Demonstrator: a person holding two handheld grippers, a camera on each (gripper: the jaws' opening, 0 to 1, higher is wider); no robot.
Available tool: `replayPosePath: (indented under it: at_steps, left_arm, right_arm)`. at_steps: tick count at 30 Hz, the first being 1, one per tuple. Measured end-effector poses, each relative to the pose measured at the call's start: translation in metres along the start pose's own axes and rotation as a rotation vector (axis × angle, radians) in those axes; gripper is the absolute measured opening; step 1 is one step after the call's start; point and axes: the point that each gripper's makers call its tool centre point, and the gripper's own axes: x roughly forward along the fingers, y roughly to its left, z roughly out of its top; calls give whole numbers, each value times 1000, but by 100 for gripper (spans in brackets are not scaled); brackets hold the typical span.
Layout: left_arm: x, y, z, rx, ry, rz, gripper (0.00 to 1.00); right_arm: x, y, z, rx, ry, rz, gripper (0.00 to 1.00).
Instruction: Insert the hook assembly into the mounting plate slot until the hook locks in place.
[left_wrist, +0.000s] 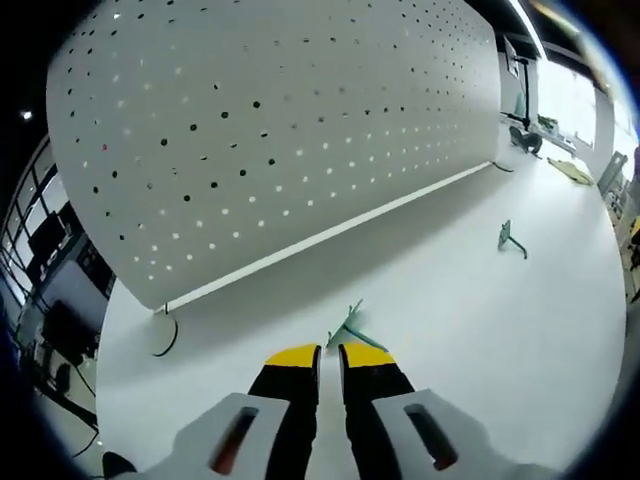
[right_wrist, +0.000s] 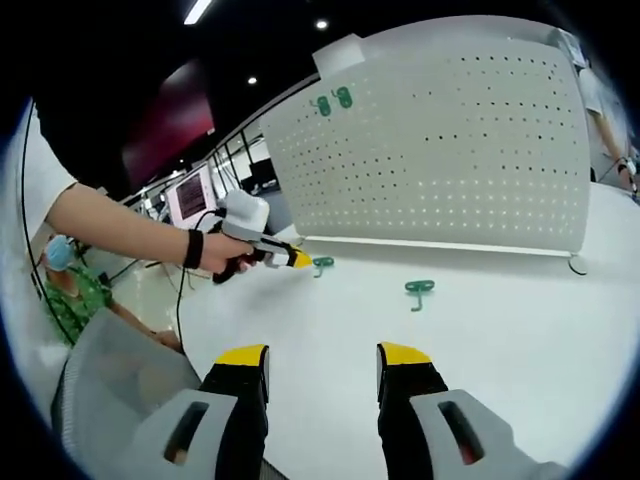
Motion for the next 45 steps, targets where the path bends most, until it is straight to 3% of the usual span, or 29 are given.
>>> replayPosePath:
  at_steps: [8,14,20,22,41,45]
  left_arm:
    - [4,-10,2,34,-8,-51,9]
    - [8,-11,-5,66,29,-42,8]
    - [5,-19,3,49,5,-48,9]
    - [4,-19,3,76,10,-47,9]
    - [1,-22,6,34,-1,-62,2]
    - [-2,-25,7,-27,5,-86,2]
  right_arm:
    - [1,-2,-2,4,6,-6,43]
    - [1,-1,-2,4,9,-6,43]
    - [1,-1,-3,5,13,-5,42]
    - [1,-1,-4,2,18,-5,42]
    - [1,-2,-4,5,18,-8,42]
    - [1,-1,-4,1,19,-4,42]
